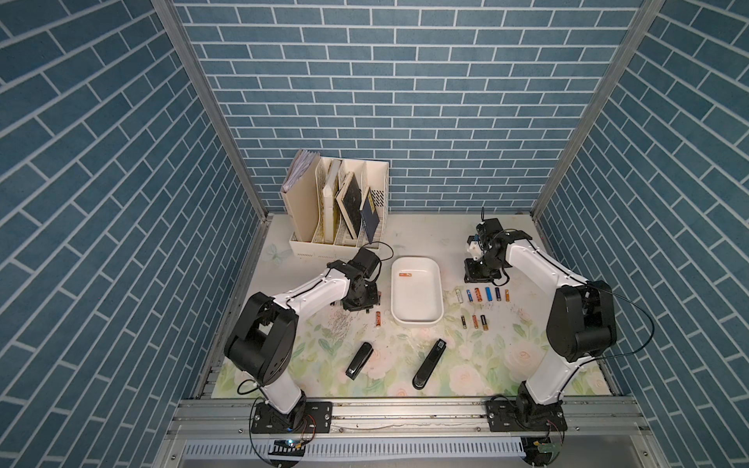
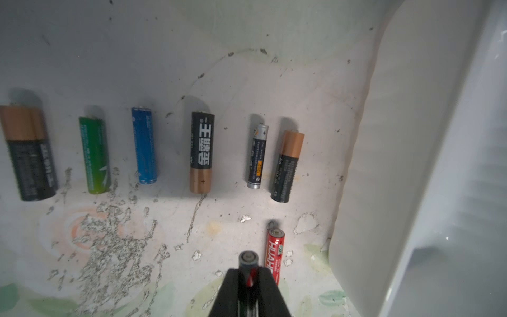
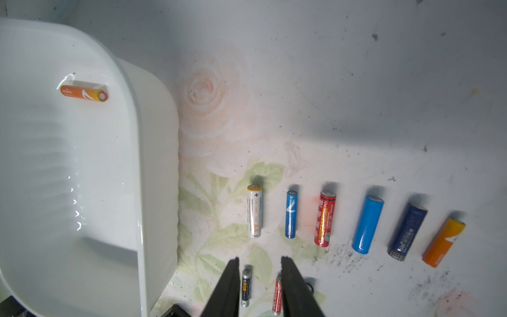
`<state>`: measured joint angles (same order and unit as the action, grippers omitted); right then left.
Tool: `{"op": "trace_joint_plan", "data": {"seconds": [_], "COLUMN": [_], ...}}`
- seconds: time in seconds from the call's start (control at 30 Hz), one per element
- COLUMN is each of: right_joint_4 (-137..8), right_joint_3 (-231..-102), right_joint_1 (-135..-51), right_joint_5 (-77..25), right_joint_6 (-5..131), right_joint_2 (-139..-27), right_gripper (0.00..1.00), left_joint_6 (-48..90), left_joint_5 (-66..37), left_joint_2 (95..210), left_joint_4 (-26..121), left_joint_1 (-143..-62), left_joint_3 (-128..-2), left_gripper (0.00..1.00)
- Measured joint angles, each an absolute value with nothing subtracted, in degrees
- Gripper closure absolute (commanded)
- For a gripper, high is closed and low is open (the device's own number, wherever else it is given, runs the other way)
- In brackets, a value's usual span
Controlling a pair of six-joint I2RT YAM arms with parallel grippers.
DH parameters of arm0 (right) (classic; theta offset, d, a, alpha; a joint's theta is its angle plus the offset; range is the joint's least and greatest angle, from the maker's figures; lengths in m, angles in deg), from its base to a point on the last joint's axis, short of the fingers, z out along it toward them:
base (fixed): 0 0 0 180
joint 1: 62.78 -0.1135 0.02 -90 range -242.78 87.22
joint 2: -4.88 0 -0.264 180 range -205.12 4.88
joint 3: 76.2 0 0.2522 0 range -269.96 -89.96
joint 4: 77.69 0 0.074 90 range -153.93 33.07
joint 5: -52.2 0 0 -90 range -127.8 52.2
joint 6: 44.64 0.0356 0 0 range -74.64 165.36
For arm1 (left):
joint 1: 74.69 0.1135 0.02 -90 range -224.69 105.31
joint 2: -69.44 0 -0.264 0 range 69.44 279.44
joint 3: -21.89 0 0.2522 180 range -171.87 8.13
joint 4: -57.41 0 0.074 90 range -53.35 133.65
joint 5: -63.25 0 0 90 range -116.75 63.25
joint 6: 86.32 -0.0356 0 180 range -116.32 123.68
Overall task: Take the batteries out of the storage box
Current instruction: Place the battery at the center of the board.
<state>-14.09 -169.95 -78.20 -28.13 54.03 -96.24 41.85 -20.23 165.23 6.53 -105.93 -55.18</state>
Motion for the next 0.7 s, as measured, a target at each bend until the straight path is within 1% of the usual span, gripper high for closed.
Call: {"op": "trace_joint_plan", "data": {"seconds": [0.7], "right_joint_4": [-13.91], "right_joint_3": [-169.71], "right_joint_1": [-78.20], "right_joint_5": [-28.13], "right_joint_6": [54.01], "right_joint_2": [-96.24], "right_gripper": [0.71], "left_joint_6": [41.85], "left_joint_5": [-17.87], "left_joint_2": [169.91], "left_joint_4": [12.76], "left_joint_1": [-106.54], "left_joint_3": [-50.99], "left_gripper": [0.81]}}
